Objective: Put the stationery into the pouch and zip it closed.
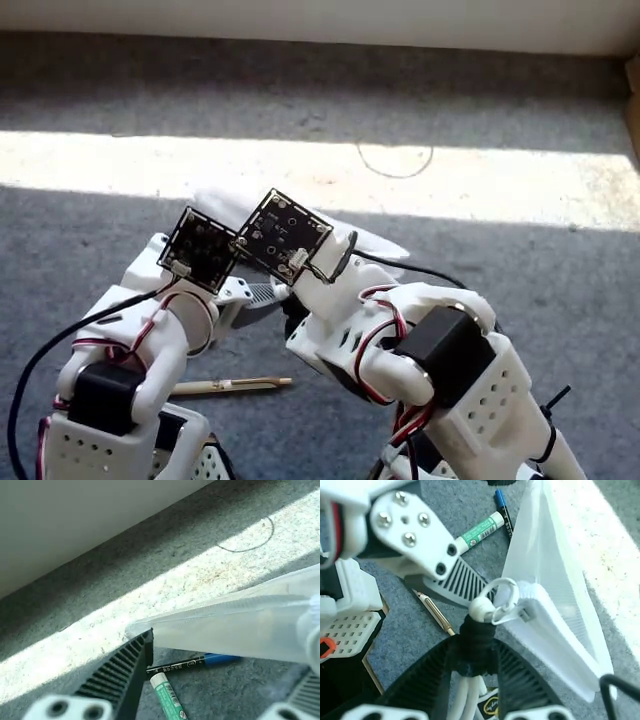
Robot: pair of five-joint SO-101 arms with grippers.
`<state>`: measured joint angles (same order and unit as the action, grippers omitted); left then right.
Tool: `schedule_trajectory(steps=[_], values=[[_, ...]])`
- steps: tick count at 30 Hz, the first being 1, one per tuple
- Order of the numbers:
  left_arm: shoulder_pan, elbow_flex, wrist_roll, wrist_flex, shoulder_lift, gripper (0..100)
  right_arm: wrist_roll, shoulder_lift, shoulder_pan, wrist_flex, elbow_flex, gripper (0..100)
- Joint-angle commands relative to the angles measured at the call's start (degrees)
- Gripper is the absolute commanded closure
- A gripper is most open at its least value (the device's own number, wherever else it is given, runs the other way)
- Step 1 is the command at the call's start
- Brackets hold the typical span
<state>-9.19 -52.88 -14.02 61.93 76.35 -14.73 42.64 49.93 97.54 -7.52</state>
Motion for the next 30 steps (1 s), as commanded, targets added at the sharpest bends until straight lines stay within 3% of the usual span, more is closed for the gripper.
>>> schedule_trajectory(steps=[1,14,20,27,30], values=[[-1.2,0.0,0.5,-2.7,0.5,57,-2.2,1.4,0.0,1.8,3.7,99.2],[-9.7,-0.2,0.5,-2.3,0.5,57,-6.9,1.5,0.0,1.3,6.0,99.1],[-12.2,-3.6,0.5,-2.7,0.5,57,-6.5,1.5,4.1,1.4,6.0,99.1],[-11.8,-4.1,0.9,-2.3,0.5,57,-6.3,1.5,3.8,1.3,6.0,99.1],[-10.4,-4.0,1.0,-2.4,0.5,64,-6.2,1.5,0.7,0.7,6.0,99.1]])
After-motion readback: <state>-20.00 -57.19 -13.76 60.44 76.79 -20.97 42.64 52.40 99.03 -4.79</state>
